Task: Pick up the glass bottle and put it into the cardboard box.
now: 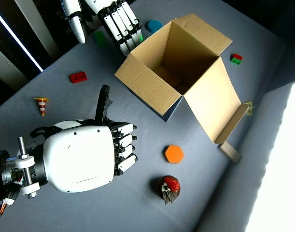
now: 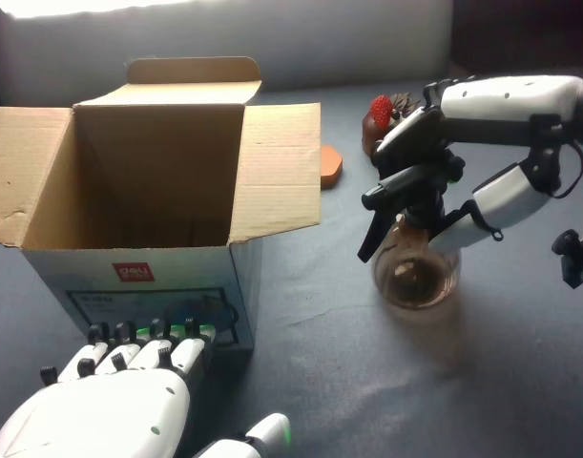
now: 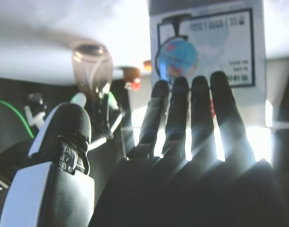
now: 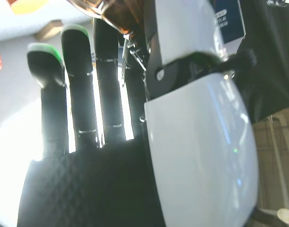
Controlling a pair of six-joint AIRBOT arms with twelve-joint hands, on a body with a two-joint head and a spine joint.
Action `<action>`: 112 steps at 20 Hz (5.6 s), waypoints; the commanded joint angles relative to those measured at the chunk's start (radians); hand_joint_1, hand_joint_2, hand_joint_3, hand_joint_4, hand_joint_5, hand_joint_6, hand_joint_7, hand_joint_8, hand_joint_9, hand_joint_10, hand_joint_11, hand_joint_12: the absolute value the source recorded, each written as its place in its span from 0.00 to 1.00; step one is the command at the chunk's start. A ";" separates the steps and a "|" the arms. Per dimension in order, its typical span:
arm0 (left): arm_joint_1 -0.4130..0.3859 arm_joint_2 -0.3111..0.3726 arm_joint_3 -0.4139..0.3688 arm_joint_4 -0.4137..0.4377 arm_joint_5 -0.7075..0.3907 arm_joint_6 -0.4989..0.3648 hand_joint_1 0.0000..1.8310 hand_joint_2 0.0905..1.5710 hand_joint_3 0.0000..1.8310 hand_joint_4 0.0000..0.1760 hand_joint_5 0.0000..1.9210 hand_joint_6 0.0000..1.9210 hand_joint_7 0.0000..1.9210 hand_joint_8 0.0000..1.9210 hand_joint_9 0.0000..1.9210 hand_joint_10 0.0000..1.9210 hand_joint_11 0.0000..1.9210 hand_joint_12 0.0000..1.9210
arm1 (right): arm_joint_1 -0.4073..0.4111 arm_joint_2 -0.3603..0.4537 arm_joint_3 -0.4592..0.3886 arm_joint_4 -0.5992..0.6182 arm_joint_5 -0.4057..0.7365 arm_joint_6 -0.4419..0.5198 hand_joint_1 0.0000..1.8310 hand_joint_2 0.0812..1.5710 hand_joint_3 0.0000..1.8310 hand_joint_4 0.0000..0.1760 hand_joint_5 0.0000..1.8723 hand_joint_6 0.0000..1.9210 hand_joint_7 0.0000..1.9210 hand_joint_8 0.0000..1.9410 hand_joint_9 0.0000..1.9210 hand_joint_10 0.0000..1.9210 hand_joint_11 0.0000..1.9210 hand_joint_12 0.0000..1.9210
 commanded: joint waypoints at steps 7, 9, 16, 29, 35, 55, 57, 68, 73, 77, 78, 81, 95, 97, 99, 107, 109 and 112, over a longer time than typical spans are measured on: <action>-0.001 0.004 0.022 0.096 -0.023 -0.006 0.00 0.79 0.00 0.00 0.05 0.00 0.06 0.00 0.06 0.00 0.00 0.21 | 0.097 0.063 -0.015 0.045 0.067 0.015 0.74 0.74 0.01 0.00 0.42 0.66 0.48 0.57 0.37 0.79 0.29 0.98; 0.008 0.008 0.026 0.096 -0.023 -0.030 0.00 0.79 0.00 0.00 0.05 0.00 0.06 0.00 0.06 0.00 0.00 0.21 | 0.139 0.087 -0.023 0.045 0.064 0.036 0.74 0.74 0.01 0.00 0.42 0.66 0.48 0.58 0.37 0.79 0.29 0.98; 0.026 0.037 0.034 0.096 -0.004 -0.049 0.00 0.79 0.00 0.00 0.05 0.00 0.06 0.00 0.06 0.00 0.00 0.21 | 0.303 0.145 -0.061 -0.069 0.025 0.155 0.74 0.74 0.00 0.00 0.42 0.67 0.48 0.59 0.36 0.80 0.28 0.98; 0.030 0.056 0.063 0.108 0.049 -0.065 0.00 0.79 0.00 0.00 0.06 0.00 0.06 0.00 0.06 0.00 0.00 0.21 | 0.434 0.169 -0.132 -0.096 0.013 0.161 0.74 0.75 0.00 0.00 0.42 0.67 0.47 0.59 0.36 0.80 0.27 0.98; 0.032 0.057 0.066 0.108 0.054 -0.081 0.00 0.79 0.00 0.00 0.06 0.00 0.06 0.00 0.06 0.00 0.00 0.22 | 0.465 0.144 -0.204 -0.096 -0.015 0.138 0.74 0.75 0.00 0.00 0.42 0.67 0.47 0.59 0.37 0.80 0.29 0.97; 0.045 0.056 0.073 0.108 0.086 -0.092 0.00 0.79 0.00 0.00 0.06 0.00 0.06 0.00 0.06 0.00 0.00 0.23 | 0.377 -0.080 -0.157 0.095 -0.019 -0.194 0.74 0.74 0.00 0.00 0.42 0.67 0.47 0.58 0.37 0.79 0.29 0.96; 0.049 0.062 0.071 0.108 0.086 -0.092 0.00 0.80 0.00 0.00 0.06 0.00 0.06 0.00 0.06 0.00 0.00 0.23 | 0.361 -0.102 -0.145 0.091 -0.017 -0.221 0.74 0.74 0.00 0.00 0.43 0.67 0.47 0.58 0.37 0.79 0.30 0.96; 0.048 0.062 0.067 0.108 0.086 -0.092 0.00 0.80 0.00 0.00 0.07 0.00 0.06 0.00 0.07 0.00 0.00 0.24 | 0.324 -0.233 -0.066 0.095 -0.023 -0.352 0.74 0.74 0.00 0.00 0.42 0.67 0.47 0.59 0.37 0.79 0.29 0.95; 0.048 0.062 0.067 0.108 0.086 -0.092 0.00 0.80 0.00 0.00 0.07 0.00 0.06 0.00 0.07 0.00 0.00 0.24 | 0.303 -0.293 -0.040 0.097 -0.063 -0.418 0.74 0.74 0.00 0.00 0.42 0.67 0.47 0.59 0.37 0.79 0.29 0.96; 0.050 0.062 0.065 0.108 0.086 -0.092 0.00 0.80 0.00 0.00 0.07 0.00 0.07 0.00 0.07 0.00 0.00 0.25 | 0.303 -0.318 -0.034 0.098 -0.122 -0.444 0.74 0.75 0.00 0.00 0.42 0.67 0.47 0.59 0.37 0.79 0.29 0.96; 0.051 0.062 0.065 0.108 0.086 -0.092 0.00 0.80 0.00 0.00 0.07 0.00 0.07 0.00 0.07 0.00 0.00 0.25 | 0.302 -0.322 -0.034 0.116 -0.134 -0.466 0.74 0.75 0.00 0.00 0.42 0.67 0.47 0.59 0.37 0.79 0.29 0.96; 0.052 0.062 0.068 0.108 0.086 -0.092 0.00 0.80 0.00 0.00 0.07 0.00 0.07 0.00 0.07 0.00 0.00 0.25 | 0.298 -0.331 -0.034 0.227 -0.158 -0.603 0.74 0.75 0.00 0.00 0.42 0.67 0.47 0.59 0.37 0.79 0.29 0.96; 0.060 0.060 0.090 0.144 0.118 -0.116 0.00 0.80 0.00 0.00 0.07 0.00 0.06 0.00 0.07 0.00 0.00 0.25 | 0.282 -0.385 -0.033 0.281 -0.204 -0.791 0.74 0.75 0.00 0.00 0.42 0.68 0.47 0.59 0.37 0.79 0.29 0.96; 0.062 0.060 0.094 0.146 0.131 -0.117 0.00 0.80 0.00 0.00 0.07 0.00 0.06 0.00 0.07 0.00 0.00 0.26 | 0.279 -0.387 -0.032 0.281 -0.204 -0.807 0.74 0.75 0.00 0.00 0.42 0.68 0.47 0.59 0.37 0.79 0.29 0.97; 0.065 0.061 0.094 0.147 0.131 -0.117 0.00 0.80 0.00 0.00 0.07 0.00 0.06 0.00 0.07 0.00 0.00 0.26 | 0.278 -0.387 -0.029 0.282 -0.211 -0.809 0.73 0.75 0.00 0.00 0.40 0.69 0.44 0.61 0.37 0.80 0.27 0.97; 0.073 0.066 0.094 0.157 0.134 -0.124 0.00 0.80 0.00 0.00 0.07 0.00 0.06 0.00 0.07 0.00 0.00 0.27 | 0.280 -0.388 -0.022 0.286 -0.210 -0.809 0.54 0.71 0.00 0.00 0.03 0.40 0.13 0.25 0.02 0.47 0.00 0.75; 0.075 0.070 0.089 0.156 0.140 -0.127 0.00 0.80 0.00 0.00 0.07 0.00 0.06 0.00 0.07 0.00 0.00 0.27 | 0.280 -0.387 -0.022 0.286 -0.205 -0.808 0.55 0.68 0.00 0.00 0.02 0.35 0.12 0.15 0.01 0.42 0.00 0.64; 0.074 0.078 0.067 0.135 0.135 -0.127 0.00 0.80 0.00 0.00 0.07 0.00 0.06 0.00 0.07 0.00 0.00 0.26 | 0.282 -0.380 -0.022 0.286 -0.199 -0.806 0.54 0.67 0.00 0.00 0.00 0.28 0.12 0.06 0.00 0.37 0.00 0.51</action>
